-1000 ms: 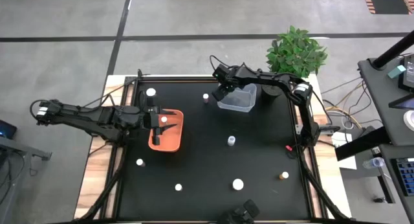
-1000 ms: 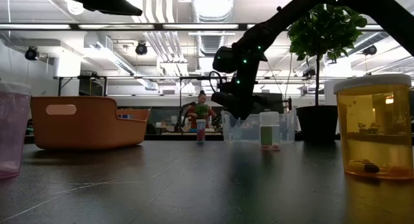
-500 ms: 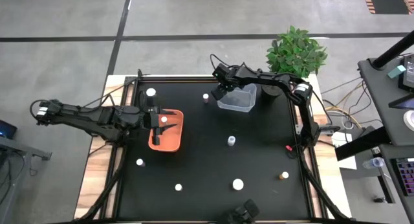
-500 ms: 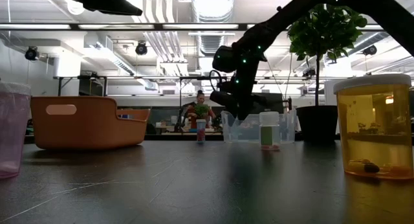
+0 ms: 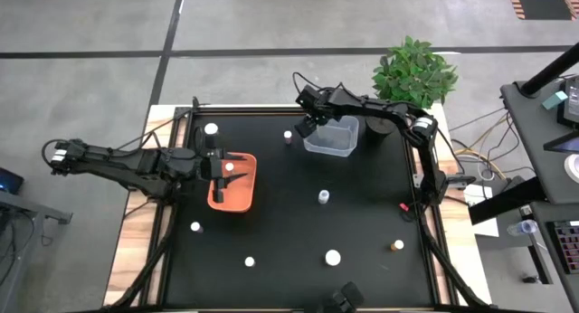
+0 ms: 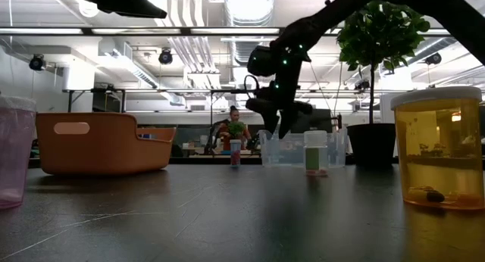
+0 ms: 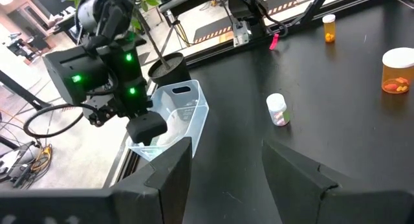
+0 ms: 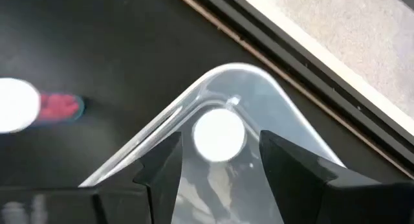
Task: Pick and place medicine bottles into bin by pill shape (circle, oval)
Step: Put the large orange capsule pill bottle into the orange bin
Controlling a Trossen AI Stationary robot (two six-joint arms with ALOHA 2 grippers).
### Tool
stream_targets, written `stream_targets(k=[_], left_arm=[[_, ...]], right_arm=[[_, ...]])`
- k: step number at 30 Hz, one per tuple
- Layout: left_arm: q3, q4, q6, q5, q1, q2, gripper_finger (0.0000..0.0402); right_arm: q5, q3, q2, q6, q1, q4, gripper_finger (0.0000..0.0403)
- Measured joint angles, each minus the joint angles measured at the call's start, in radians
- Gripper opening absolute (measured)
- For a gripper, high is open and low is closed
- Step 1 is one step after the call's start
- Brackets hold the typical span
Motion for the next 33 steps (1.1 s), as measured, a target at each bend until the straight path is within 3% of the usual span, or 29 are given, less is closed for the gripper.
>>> stream_targets(k=[8, 16, 23, 33], left_arm=[[0.0, 0.0, -0.002, 0.0, 0.0, 0.001, 0.0171], [0.0, 0.0, -0.006, 0.0, 0.0, 0.001, 0.0171], [0.0, 0.005, -0.01, 0.0, 0.0, 0.001, 0.0171], [0.0, 0.027, -0.07, -0.001, 0.0, 0.006, 0.0171]], right_arm=[[0.003, 0.014, -0.072, 0.011, 0.087, -0.065, 0.0199], [0.023, -0.048, -0.173, -0.041, 0.263, -0.056, 0.0199], [0.164, -0.171, -0.3, -0.016, 0.442, 0.004, 0.0199], [0.183, -0.472, -0.599, -0.04, 0.615, 0.272, 0.0199]])
